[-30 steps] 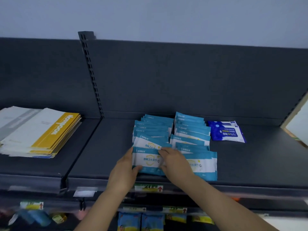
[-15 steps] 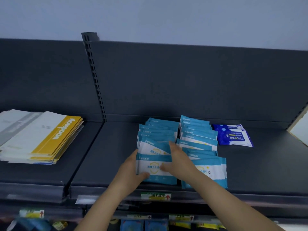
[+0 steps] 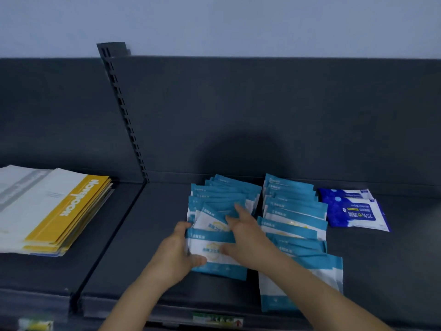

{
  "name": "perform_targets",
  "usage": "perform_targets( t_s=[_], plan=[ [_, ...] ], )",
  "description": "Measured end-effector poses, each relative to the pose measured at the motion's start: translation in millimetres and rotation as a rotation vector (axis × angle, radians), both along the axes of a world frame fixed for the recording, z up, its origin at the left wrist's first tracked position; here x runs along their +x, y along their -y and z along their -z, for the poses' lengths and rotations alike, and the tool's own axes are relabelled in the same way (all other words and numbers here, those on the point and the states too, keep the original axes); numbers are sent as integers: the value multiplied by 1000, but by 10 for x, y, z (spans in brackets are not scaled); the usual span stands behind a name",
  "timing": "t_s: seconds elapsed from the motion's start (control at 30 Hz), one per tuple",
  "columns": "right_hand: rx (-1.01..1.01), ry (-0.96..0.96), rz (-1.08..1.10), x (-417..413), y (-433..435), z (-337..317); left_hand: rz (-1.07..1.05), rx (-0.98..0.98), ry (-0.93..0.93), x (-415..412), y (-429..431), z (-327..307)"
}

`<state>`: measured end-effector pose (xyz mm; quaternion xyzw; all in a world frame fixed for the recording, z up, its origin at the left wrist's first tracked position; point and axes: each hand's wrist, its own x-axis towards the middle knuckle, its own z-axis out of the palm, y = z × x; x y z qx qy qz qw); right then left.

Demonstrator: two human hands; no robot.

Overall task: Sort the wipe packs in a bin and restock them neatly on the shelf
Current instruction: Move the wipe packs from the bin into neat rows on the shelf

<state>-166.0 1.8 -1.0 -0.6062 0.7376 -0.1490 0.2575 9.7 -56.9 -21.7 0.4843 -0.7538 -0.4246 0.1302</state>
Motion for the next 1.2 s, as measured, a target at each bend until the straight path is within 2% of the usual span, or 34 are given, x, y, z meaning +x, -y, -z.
perform_targets(
  t_s=[0.07, 0.13, 0.27, 0.4, 0.53, 0.77, 1.0, 1.2],
  plan=[
    [-5, 116, 24, -52, 12, -72, 26, 22, -52, -4, -14, -34],
    [-20, 153, 46, -59, 22, -114, 25, 35, -86, 4, -25, -37],
    [-89, 115, -67, 86, 52, -120, 112, -41, -10, 75, -45, -6],
    [-199, 37, -166, 405, 164, -158, 63, -181, 65, 315, -111, -8],
    [-251, -34, -282, 947, 260, -244, 24, -320, 137, 915, -191, -75],
    [-288, 25, -545, 2814, 333, -342, -211, -508, 244, 2938, -628, -138],
    [-296, 87, -929, 5338, 111, -296, -658, -507, 437, 5341, -1578, -165],
    [-211, 79, -1187, 6856, -130, -173, -1008, -392, 536, 6574, -2428, -22]
  ],
)
